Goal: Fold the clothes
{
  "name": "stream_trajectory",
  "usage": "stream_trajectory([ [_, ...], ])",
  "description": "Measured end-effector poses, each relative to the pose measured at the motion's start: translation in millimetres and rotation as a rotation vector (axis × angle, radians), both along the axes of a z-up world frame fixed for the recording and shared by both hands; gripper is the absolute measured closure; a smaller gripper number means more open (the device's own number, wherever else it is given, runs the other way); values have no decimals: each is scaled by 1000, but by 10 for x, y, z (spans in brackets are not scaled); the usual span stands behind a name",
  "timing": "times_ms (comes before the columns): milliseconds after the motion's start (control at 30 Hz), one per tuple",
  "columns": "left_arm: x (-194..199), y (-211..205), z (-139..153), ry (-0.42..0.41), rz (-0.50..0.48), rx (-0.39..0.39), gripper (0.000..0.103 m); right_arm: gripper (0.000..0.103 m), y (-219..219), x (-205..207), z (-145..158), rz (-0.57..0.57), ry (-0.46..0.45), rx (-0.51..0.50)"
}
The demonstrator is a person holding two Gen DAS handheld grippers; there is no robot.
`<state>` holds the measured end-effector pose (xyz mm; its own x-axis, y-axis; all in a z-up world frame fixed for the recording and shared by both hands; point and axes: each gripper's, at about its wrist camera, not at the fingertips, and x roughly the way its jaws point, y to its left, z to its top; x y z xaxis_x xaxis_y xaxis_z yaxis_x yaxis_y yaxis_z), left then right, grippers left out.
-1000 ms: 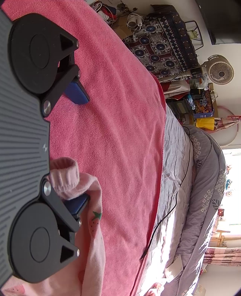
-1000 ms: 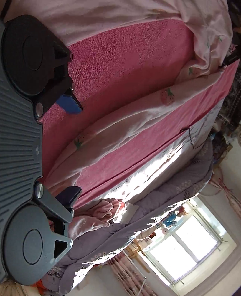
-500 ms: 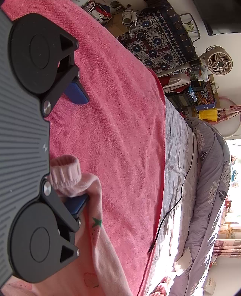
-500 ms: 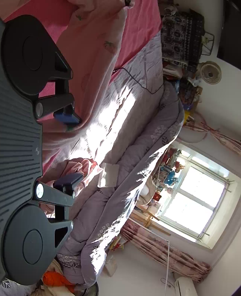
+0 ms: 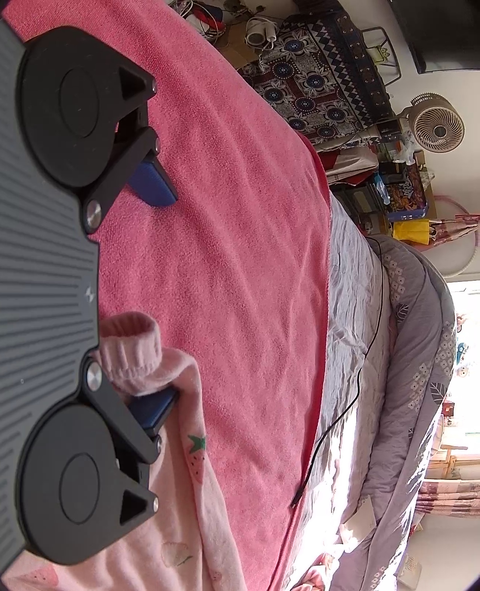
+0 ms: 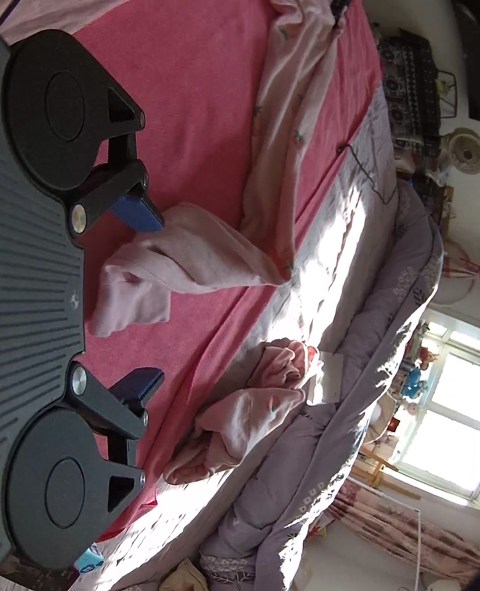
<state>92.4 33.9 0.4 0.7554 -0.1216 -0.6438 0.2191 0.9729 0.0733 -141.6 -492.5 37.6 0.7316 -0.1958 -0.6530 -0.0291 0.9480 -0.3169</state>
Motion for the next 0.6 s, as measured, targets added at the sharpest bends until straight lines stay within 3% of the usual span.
stream_trajectory([
  [67, -4, -2, -1, -2, 0, 3, 0, 24, 88, 14, -231, -7, 37, -42],
  [100, -4, 0, -1, -1, 0, 1, 0, 37, 59, 84, -292, -59, 21, -1],
  [133, -4, 3, -2, -1, 1, 0, 0, 52, 28, 155, -352, -112, 4, 40],
  [167, -4, 10, -2, 0, 1, -4, 0, 88, -61, 216, -333, -175, -7, 126],
  [200, -3, 14, 1, 1, 1, -7, 0, 87, -135, 244, -265, -241, -27, 185],
  [367, 1, 23, 0, 3, 0, -11, 0, 87, -479, -111, 485, -291, -91, 307],
  [467, 3, 15, 1, 2, 0, -7, 0, 84, -963, -260, 906, -428, -178, 428],
  [533, 5, 8, 0, 2, 1, -5, 0, 72, -1275, -171, 1071, -507, -196, 484],
  [567, 4, 5, -2, 2, 1, -4, 0, 54, -1348, -84, 1059, -533, -193, 498],
  [600, 4, 1, -4, 2, 1, -4, 0, 46, -1421, 33, 988, -565, -188, 513],
])
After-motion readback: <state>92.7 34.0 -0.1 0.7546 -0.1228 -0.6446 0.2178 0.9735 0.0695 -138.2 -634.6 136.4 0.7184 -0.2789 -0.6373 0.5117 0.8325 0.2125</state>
